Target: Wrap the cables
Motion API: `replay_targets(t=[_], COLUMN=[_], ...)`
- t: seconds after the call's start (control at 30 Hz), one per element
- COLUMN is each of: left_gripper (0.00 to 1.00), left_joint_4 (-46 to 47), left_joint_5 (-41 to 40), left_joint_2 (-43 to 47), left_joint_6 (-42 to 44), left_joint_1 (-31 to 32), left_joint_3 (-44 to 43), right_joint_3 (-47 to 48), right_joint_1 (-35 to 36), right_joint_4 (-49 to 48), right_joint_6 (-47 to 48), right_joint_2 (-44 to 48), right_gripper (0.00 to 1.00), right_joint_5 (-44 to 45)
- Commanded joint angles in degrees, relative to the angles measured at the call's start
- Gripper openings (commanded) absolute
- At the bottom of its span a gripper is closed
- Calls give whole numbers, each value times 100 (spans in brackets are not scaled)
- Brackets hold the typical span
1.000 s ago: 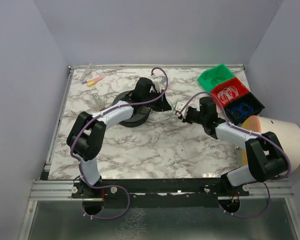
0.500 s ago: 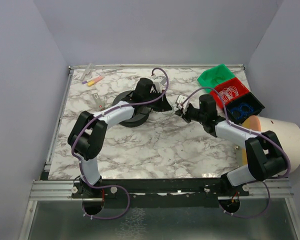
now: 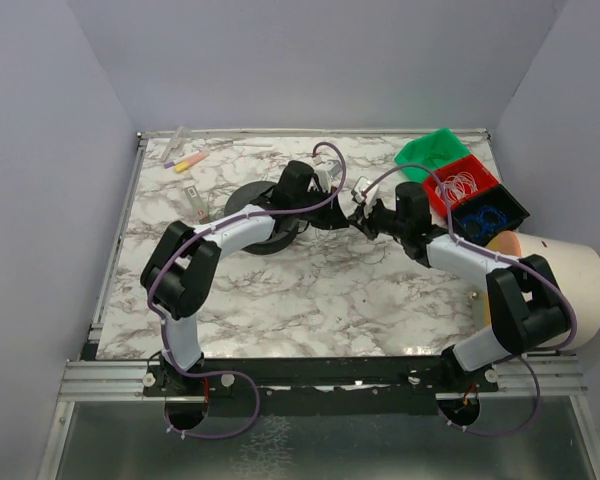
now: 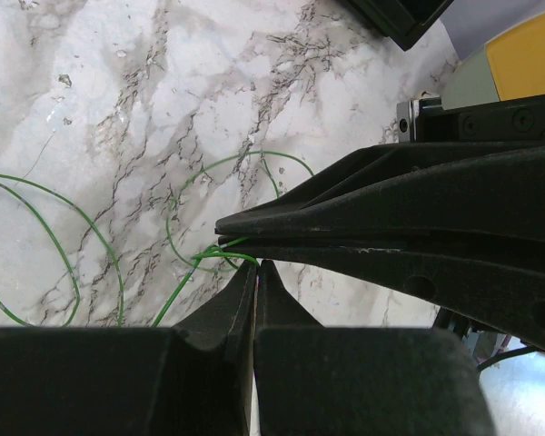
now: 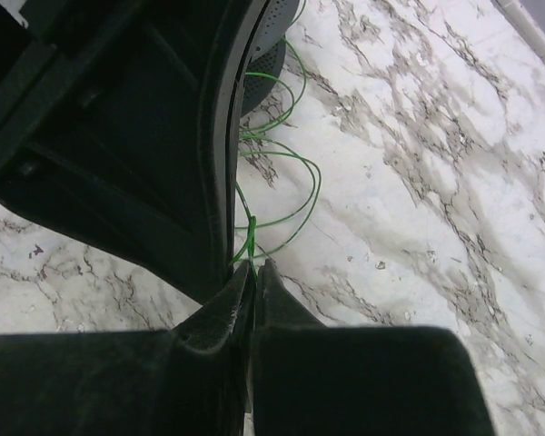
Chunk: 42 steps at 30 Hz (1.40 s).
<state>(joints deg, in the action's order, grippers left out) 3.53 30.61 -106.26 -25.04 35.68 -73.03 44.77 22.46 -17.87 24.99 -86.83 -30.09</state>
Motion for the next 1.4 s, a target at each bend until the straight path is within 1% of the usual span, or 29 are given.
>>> replay_targets(t=[0.0, 0.1, 0.17, 0.3, 0.43, 0.5, 0.57, 0.67, 0.77, 0.83, 0.93, 1.07, 1.27, 1.37], left_gripper=[0, 0, 0, 0, 0, 0, 0, 0, 0, 0, 0, 0, 0, 0], left_joint_4=[-121, -145, -157, -188, -180, -160, -141, -125, -105, -59, -35, -47, -141, -198], left_joint_5=[138, 129, 133, 186, 360, 573, 734, 994, 1173, 1409, 1748, 1849, 1956, 1993], left_joint_2=[-35, 26, 63, 113, 108, 74, 57, 21, 15, 13, 23, 62, 103, 118], left_joint_6=[120, 159, 210, 369, 489, 563, 604, 630, 647, 649, 677, 749, 887, 970], left_joint_1=[66, 32, 4, -35, -35, -35, -35, -35, -33, -27, -3, 50, 134, 173], left_joint_3=[-105, -106, -97, -85, -94, -126, -141, -171, -185, -189, -214, -194, -202, -220], right_joint_3=[326, 487, 569, 943, 1122, 1161, 1194, 1266, 1551, 1672, 1665, 1794, 1953, 2042], right_joint_1=[48, 17, -115, -617, -1087, -1286, -1400, -1424, -1420, -1420, -1415, -1419, -1417, -1416], right_joint_4=[269, 814, 1144, 2207, 2918, 3042, 3062, 3552, 4537, 4926, 4962, 5158, 5465, 5591], right_joint_6=[330, 816, 1025, 1358, 1570, 1548, 1527, 2207, 3149, 3483, 3503, 3503, 3550, 3556], right_joint_2=[-8, 114, 223, 407, 548, 537, 421, 131, -208, -352, -409, -531, -755, -829], right_gripper=[3, 16, 24, 29, 36, 36, 36, 35, 35, 35, 35, 35, 33, 30], right_joint_5=[-59, -158, -382, -1295, -2496, -2869, -3027, -3307, -3501, -3513, -3601, -4033, -4367, -4412])
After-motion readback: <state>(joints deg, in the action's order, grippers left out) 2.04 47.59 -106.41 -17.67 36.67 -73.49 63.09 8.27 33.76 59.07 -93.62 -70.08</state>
